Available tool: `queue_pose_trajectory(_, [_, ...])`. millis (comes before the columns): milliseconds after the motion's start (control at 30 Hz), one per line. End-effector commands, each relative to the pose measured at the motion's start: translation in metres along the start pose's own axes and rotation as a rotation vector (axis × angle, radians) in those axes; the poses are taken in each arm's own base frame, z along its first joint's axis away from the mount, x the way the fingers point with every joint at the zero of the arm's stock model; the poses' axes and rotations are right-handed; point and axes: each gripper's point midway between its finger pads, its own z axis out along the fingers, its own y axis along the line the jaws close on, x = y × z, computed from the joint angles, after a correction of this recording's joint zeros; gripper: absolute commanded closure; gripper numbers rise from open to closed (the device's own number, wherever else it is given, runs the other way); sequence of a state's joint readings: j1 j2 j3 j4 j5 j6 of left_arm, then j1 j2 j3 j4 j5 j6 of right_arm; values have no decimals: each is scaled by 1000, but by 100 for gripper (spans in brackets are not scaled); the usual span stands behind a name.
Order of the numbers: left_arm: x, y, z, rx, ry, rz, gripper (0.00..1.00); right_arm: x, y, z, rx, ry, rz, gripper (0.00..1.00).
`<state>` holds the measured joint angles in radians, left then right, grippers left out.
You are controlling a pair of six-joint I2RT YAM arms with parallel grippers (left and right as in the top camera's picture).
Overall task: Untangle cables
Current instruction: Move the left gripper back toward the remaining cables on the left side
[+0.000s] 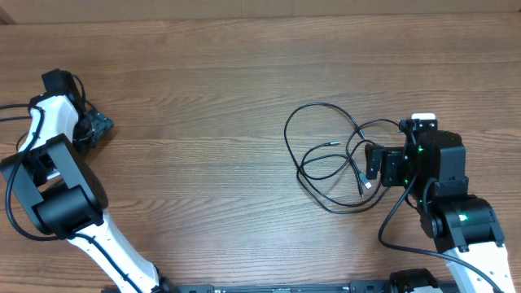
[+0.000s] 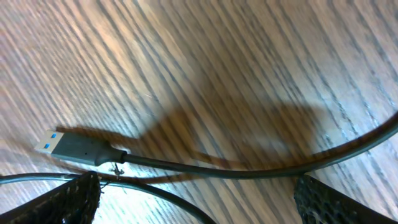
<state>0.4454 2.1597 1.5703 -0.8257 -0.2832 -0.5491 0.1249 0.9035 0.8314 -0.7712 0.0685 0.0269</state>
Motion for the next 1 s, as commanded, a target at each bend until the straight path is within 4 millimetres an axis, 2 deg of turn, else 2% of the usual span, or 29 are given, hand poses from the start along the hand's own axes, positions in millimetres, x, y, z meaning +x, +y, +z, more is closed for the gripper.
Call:
queue_pose_trajectory(0, [-2,19,3,-75,-17,-15,0,-10,1,-5,-6,-30,10,0])
queue_pose_trajectory(167, [1,14,-4,-68,-14,59,0,-10,1,-5,-6,-31,10,0])
queue_pose_trajectory(300, [-10,5,-36,-38,-96,94,0,-10,1,-5,-6,-31,10,0])
queue_pose_trajectory(400, [-23,-8,-83,35,-204,126,0,-10,1,-5,-6,-31,10,0])
queue_pose_trajectory(433, [-28,-17,-115,79,-276,168,0,-10,1,-5,-6,-31,10,0])
queue_pose_trajectory(567, [-23,-44,-193,183,-446,356,0,-11,1,-6,-7,-36,10,0])
queue_pose_trajectory(667, [4,-73,-239,286,-526,581,0,-14,2,-6,-10,-45,10,0])
queue_pose_trajectory(767, [53,-107,-272,431,-539,828,0,-17,6,-6,-32,-57,10,0])
queue_pose_trajectory(833, [92,-127,-286,532,-513,977,1,-18,7,-7,-43,-64,10,0])
queue_pose_trajectory(967, [167,-155,-301,675,-428,1167,1,-23,8,-10,-45,-79,11,0])
